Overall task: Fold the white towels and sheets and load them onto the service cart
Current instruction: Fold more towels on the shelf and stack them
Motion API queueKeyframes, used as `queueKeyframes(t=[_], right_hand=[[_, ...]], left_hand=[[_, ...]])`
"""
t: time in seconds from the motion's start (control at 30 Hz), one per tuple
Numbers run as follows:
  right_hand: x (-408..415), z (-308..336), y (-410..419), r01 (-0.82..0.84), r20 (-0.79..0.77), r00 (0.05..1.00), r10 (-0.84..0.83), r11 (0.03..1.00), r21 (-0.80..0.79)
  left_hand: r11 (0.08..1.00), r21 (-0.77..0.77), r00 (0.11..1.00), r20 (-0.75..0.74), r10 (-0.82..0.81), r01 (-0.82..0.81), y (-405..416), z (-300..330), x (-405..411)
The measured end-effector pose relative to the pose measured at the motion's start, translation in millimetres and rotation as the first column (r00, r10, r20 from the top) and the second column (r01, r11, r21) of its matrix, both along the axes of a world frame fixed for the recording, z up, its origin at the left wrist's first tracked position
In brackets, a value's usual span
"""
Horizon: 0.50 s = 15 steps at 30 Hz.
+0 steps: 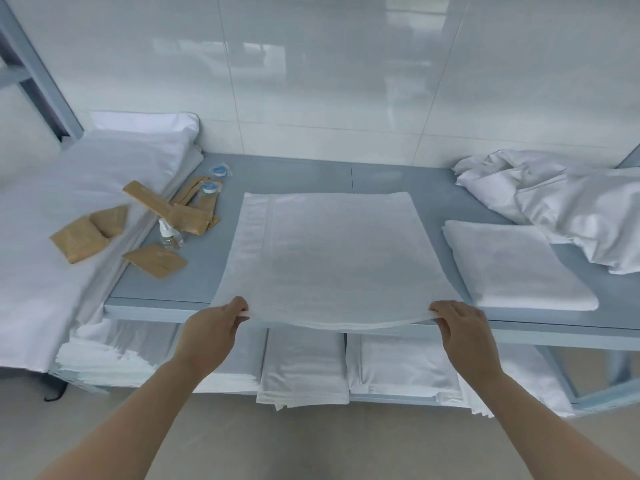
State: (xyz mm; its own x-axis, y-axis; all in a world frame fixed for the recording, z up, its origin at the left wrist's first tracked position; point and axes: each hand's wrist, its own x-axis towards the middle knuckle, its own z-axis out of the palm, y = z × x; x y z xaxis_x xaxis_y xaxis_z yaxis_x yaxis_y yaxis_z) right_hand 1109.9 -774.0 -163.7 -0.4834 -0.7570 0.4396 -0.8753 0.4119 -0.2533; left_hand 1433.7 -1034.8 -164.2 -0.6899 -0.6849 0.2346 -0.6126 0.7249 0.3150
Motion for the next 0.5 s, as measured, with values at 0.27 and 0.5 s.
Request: queueKeyframes(t=[0.27,0.5], right_hand=[[5.0,46.9,1.0,0.003,-0.238,0.969,-0.069,0.964,-0.267],[-24.9,88.2,-19.1,-0.107,-0.433,0.902,-0.014,0.961,-0.254]], left_hand=[[0.932,-0.36,0.968,-0.245,-0.056,-0.037,25.8,65.2,-4.5],[0.871,-0.49,0.995,-0.103,-0.015,-0.037,5.8,101.7,-9.7]])
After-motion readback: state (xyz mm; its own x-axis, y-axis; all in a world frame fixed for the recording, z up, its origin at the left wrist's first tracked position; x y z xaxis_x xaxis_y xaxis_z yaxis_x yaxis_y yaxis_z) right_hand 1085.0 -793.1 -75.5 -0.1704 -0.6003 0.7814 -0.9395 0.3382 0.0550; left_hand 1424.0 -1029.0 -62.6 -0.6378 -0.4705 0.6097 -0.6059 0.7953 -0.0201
